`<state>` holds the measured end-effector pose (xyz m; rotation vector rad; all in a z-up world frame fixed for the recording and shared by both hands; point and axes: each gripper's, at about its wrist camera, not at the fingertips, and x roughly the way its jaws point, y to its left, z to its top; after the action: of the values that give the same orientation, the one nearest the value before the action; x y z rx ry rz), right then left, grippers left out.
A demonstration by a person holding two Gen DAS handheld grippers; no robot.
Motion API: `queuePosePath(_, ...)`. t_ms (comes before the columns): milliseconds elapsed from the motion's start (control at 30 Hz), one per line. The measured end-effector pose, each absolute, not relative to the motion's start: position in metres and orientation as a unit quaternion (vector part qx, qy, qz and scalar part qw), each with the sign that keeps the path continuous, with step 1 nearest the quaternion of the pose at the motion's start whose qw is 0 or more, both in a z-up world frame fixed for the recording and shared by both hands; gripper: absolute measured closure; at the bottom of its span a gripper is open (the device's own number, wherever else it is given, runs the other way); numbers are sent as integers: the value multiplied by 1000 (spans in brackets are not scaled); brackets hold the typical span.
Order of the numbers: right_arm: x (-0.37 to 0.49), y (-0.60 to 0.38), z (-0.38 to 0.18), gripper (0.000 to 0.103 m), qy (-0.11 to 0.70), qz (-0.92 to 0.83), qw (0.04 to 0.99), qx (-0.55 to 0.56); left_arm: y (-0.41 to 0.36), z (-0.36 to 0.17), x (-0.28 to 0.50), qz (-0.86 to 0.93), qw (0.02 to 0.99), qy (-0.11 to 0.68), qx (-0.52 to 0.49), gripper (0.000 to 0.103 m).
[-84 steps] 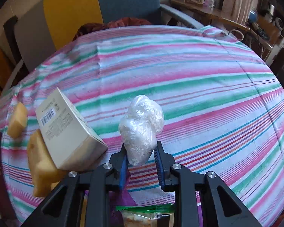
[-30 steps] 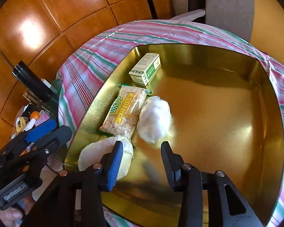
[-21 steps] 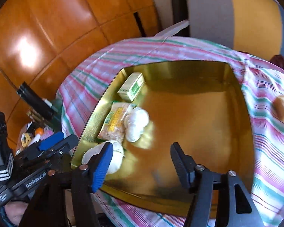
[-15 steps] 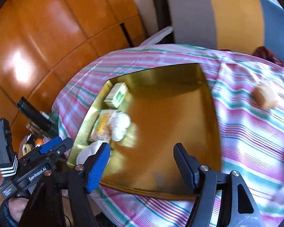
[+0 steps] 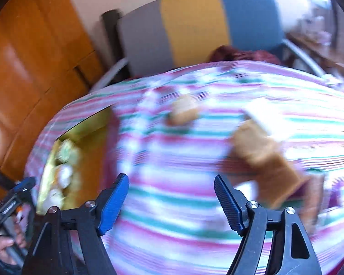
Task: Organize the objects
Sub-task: 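Move the left gripper to the yellow sponge and grasp it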
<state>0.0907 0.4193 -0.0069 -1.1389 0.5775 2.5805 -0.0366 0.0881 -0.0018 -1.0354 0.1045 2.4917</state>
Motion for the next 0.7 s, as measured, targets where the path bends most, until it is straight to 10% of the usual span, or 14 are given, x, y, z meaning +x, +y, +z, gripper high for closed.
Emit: queuePosePath(700,144,549,-28,20,318,860,235,-324,349,-35,-97,791,367,151,-466,21)
